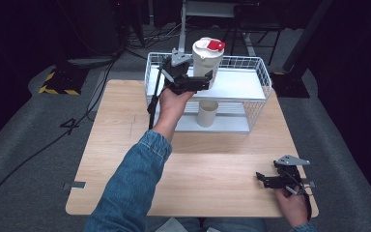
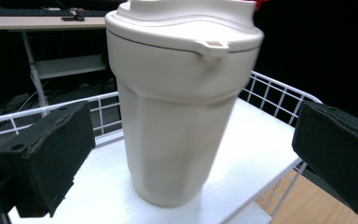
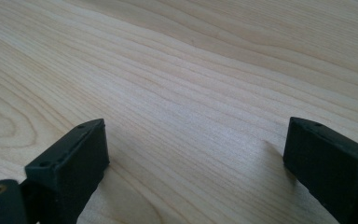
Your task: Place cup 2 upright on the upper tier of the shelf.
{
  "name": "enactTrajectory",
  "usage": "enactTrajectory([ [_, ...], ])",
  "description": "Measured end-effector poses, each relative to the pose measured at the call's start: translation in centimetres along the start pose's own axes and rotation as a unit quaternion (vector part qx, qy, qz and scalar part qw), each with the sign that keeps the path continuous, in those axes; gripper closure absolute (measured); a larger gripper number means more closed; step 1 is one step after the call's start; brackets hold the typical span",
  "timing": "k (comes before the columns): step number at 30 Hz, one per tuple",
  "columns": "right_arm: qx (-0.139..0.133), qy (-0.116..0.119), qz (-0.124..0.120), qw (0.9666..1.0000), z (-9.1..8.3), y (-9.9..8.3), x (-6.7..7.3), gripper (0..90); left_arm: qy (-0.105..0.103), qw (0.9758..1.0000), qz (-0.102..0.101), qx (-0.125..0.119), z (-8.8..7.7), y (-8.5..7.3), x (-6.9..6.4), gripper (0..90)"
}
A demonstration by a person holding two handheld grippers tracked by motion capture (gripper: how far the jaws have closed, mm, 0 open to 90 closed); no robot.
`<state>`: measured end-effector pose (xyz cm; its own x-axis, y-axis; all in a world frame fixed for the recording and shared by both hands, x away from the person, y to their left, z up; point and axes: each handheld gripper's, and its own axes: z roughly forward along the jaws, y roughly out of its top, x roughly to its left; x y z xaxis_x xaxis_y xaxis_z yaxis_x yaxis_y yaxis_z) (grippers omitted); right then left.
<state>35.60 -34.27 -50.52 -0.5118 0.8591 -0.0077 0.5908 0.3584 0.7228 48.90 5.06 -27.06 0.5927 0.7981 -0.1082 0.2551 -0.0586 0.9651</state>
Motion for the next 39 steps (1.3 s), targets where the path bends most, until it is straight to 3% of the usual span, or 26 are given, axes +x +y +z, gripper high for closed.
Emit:
enactTrajectory([
  [4,0.0,0.0,0.0,1.0,0.0,0.0,0.0,6.6,-0.008,0.9999,0.003,0.006,-1.5,-0.5,-0.2,0.0],
  [9,0.001,0.001,0.001,1.0,0.0,0.0,0.0,6.6,0.0,0.9996,0.02,0.019,-3.8,-1.3,-0.4,0.0],
  [21,0.001,0.001,0.001,1.0,0.0,0.0,0.0,6.6,0.001,0.9991,0.026,0.035,-8.7,-3.6,-0.6,0.0],
  [26,0.0,0.001,0.0,1.0,0.0,0.0,0.0,6.6,0.006,0.9985,0.04,0.037,-10.5,-4.6,-0.7,0.0],
  [36,0.001,0.001,0.001,1.0,0.0,0.0,0.0,6.6,-0.016,0.9978,0.043,0.048,-13.9,-7.4,-0.4,0.0],
  [39,0.0,0.001,0.0,1.0,0.0,0.0,0.0,6.6,-0.021,0.9979,0.032,0.051,-14.6,-8.3,0.1,0.0],
])
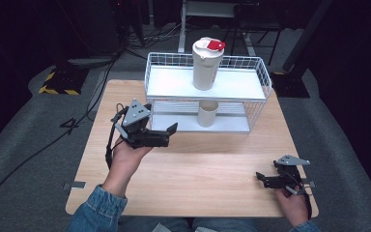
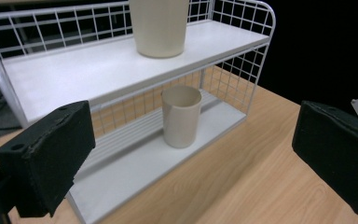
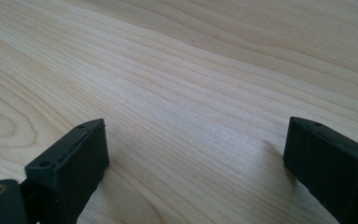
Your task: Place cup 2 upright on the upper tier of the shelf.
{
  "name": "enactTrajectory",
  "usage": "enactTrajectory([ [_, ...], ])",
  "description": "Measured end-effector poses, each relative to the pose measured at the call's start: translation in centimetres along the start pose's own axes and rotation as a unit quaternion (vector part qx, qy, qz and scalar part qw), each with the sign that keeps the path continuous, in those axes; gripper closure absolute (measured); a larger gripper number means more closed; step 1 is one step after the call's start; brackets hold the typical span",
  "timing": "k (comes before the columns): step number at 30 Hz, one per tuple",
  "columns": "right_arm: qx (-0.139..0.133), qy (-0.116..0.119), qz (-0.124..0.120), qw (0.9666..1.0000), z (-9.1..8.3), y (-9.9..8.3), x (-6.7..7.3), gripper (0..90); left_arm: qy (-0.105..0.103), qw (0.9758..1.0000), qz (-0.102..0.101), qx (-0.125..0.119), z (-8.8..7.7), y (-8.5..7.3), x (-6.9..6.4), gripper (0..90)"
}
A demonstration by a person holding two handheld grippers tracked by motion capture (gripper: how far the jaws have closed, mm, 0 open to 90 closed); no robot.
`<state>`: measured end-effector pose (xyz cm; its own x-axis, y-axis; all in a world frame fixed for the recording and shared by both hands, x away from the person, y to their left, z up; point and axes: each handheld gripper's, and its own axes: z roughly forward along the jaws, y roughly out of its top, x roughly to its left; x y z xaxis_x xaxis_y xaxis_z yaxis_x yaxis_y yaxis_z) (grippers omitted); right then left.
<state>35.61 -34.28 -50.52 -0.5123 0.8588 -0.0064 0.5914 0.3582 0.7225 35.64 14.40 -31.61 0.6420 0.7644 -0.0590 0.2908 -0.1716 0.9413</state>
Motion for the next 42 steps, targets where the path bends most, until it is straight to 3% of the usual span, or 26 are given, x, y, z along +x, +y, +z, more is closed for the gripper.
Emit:
enactTrajectory([
  [5,0.0,0.0,0.001,1.0,0.0,0.0,0.0,6.6,0.008,0.9998,-0.017,-0.001,-1.4,-2.1,0.9,0.0],
  [9,0.0,0.0,0.0,1.0,0.0,0.0,0.0,6.6,-0.003,0.9997,-0.025,0.003,-2.4,-3.7,1.6,0.0],
  [13,0.0,0.0,0.0,1.0,0.0,0.0,0.0,6.6,-0.003,0.9991,-0.042,-0.011,-3.6,-5.4,2.2,0.2],
  [16,0.0,0.0,0.0,1.0,0.0,0.0,0.0,6.6,0.003,0.9991,-0.042,0.0,-4.1,-6.6,2.3,0.6],
  [19,0.0,0.0,0.0,1.0,0.0,0.0,0.0,6.7,-0.01,0.999,-0.043,0.009,-4.3,-8.3,2.4,2.4],
  [22,0.0,0.0,0.0,1.0,0.0,0.0,0.0,6.6,-0.001,0.9981,-0.045,0.041,-4.1,-9.3,2.8,4.2],
  [27,0.0,0.0,0.0,1.0,0.0,0.0,0.0,6.6,0.02,0.9963,-0.051,0.067,-3.7,-11.2,3.2,6.4],
  [32,0.0,0.0,0.0,1.0,0.0,0.0,0.0,6.6,0.037,0.9947,-0.055,0.079,-3.4,-12.4,3.8,6.3],
  [42,0.0,0.0,0.0,1.0,0.0,0.0,0.0,6.7,0.046,0.9916,-0.061,0.104,-2.9,-15.8,4.6,6.4],
])
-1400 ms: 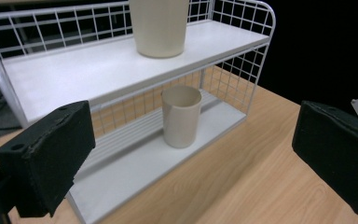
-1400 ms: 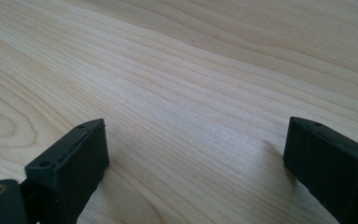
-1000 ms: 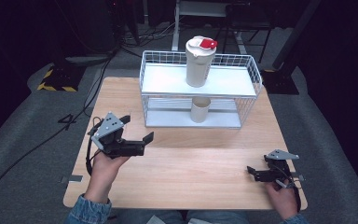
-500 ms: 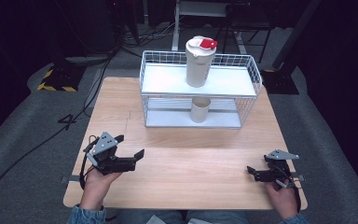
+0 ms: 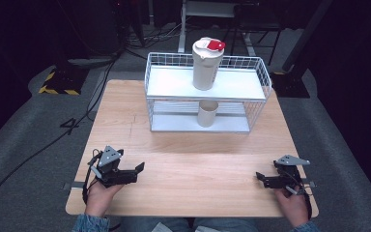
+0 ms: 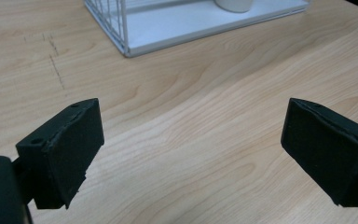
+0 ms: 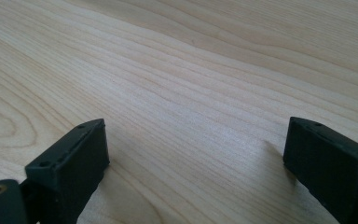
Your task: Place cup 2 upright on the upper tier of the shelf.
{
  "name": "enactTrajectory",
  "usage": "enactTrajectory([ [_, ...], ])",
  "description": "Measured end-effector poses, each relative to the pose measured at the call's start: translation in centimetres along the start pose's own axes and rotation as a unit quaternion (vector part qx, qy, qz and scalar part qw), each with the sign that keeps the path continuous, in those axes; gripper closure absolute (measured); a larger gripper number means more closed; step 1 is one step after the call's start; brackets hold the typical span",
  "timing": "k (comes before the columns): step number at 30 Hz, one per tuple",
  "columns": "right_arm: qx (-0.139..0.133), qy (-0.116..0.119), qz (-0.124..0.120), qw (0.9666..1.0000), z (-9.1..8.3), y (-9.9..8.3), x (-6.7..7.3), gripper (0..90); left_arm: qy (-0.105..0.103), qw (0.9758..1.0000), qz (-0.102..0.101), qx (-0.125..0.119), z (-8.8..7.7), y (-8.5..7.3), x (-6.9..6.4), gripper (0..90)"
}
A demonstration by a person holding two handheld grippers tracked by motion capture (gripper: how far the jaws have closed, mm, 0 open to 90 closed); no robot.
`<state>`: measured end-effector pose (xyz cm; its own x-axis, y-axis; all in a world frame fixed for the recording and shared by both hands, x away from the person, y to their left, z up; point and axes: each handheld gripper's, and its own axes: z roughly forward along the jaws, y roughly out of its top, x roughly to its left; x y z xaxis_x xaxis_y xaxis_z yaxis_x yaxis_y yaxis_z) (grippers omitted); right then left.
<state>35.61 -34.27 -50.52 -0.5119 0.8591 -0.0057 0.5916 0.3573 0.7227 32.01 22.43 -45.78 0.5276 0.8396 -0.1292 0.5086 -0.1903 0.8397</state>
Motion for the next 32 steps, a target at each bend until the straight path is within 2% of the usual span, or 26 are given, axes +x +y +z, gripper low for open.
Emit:
enactTrajectory([
  [6,0.0,0.0,0.0,1.0,0.0,0.0,0.0,6.7,0.015,0.9998,-0.003,0.014,0.6,-1.3,0.6,6.5],
  [7,0.0,0.0,0.0,1.0,0.0,0.0,0.0,6.7,0.017,0.9996,-0.009,0.019,0.8,-1.6,0.7,6.7],
  [9,0.0,0.0,0.0,1.0,0.0,0.0,0.0,6.7,0.021,0.9993,-0.008,0.032,1.2,-2.0,0.9,7.0],
  [10,0.0,0.0,0.0,1.0,0.0,0.0,0.0,6.6,0.029,0.9987,-0.004,0.041,1.3,-2.2,0.9,7.3],
  [11,0.0,0.0,0.0,1.0,0.0,0.0,0.0,6.7,0.038,0.998,0.009,0.05,1.5,-2.3,1.0,7.4],
  [14,0.0,0.0,0.0,1.0,0.0,0.0,0.0,6.7,0.041,0.9967,0.022,0.067,2.0,-2.6,1.0,11.3],
  [20,0.0,0.0,0.0,1.0,0.0,0.0,0.0,6.6,0.062,0.9929,0.027,0.098,3.0,-3.3,1.4,11.6],
  [21,0.0,0.0,0.0,1.0,0.0,0.0,0.0,6.7,0.059,0.9911,0.024,0.117,3.1,-3.3,1.5,12.3],
  [25,0.0,0.0,0.0,1.0,0.0,0.0,0.0,6.7,0.052,0.9909,0.022,0.122,3.2,-3.4,1.6,13.0],
  [32,0.0,0.0,0.0,1.0,0.0,0.0,0.0,6.6,0.058,0.9904,0.023,0.123,3.4,-3.3,1.6,11.7],
])
